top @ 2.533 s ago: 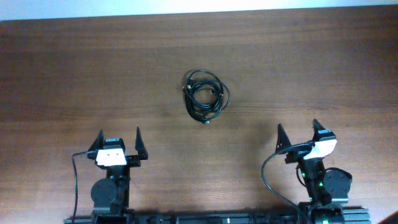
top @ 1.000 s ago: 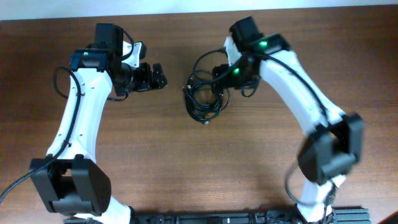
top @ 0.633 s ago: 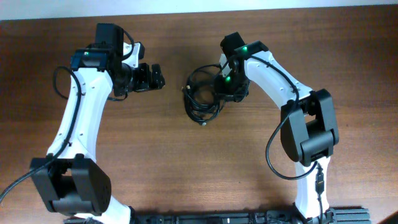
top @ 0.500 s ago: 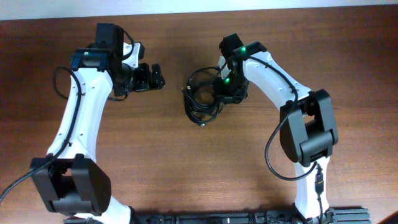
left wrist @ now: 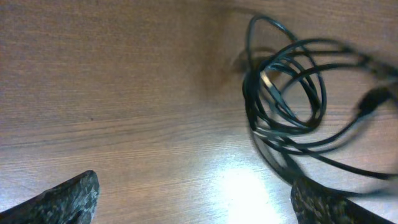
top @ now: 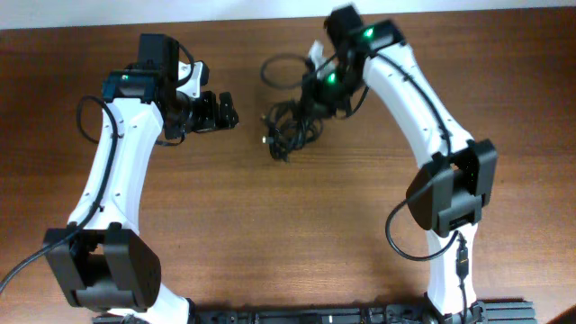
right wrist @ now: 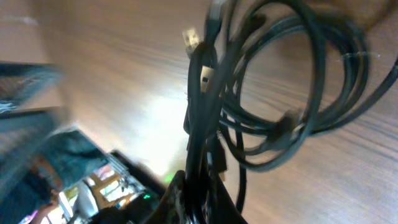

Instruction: Untangle cables

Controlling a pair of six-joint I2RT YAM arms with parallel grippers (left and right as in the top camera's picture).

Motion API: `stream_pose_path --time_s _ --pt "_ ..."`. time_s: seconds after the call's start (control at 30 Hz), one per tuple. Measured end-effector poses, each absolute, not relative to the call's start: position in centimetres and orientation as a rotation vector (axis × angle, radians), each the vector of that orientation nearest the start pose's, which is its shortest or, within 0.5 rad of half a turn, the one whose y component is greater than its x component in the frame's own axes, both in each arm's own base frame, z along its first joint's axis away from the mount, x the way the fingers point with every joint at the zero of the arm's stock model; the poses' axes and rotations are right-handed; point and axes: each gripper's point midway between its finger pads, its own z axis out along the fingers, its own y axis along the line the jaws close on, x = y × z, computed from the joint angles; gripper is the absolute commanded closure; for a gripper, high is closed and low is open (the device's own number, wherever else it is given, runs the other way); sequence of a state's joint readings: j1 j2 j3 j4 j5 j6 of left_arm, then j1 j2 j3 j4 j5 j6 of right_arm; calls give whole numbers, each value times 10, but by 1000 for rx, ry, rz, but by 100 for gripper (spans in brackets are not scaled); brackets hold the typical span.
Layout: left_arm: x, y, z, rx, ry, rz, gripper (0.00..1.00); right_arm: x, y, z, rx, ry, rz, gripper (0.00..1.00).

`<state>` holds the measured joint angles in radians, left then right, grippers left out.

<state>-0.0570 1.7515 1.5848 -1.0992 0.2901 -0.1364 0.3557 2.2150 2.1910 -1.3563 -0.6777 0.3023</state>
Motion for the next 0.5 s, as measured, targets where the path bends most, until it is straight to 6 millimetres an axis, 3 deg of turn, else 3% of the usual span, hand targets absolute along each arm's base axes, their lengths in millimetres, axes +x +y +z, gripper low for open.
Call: stream_pose_path --time_s 0.1,0.17,0.23,0.27,0.43,0.5 --pt "387 -71 164 -50 2833 -453 1 407 272 240 -270 2806 1153 96" --pt "387 -71 164 -49 2833 -453 1 407 275 257 -299 2757 1166 96" --pt "387 -71 164 -49 2833 -454 1 407 274 257 -298 2757 1142 95" --pt "387 -71 164 -49 2833 -454 1 409 271 252 -289 2770 1083 85" --pt "387 -71 164 -49 2833 -454 1 407 272 239 -312 2804 898 73" --pt "387 -71 164 -49 2833 -454 1 405 276 234 -344 2807 809 73"
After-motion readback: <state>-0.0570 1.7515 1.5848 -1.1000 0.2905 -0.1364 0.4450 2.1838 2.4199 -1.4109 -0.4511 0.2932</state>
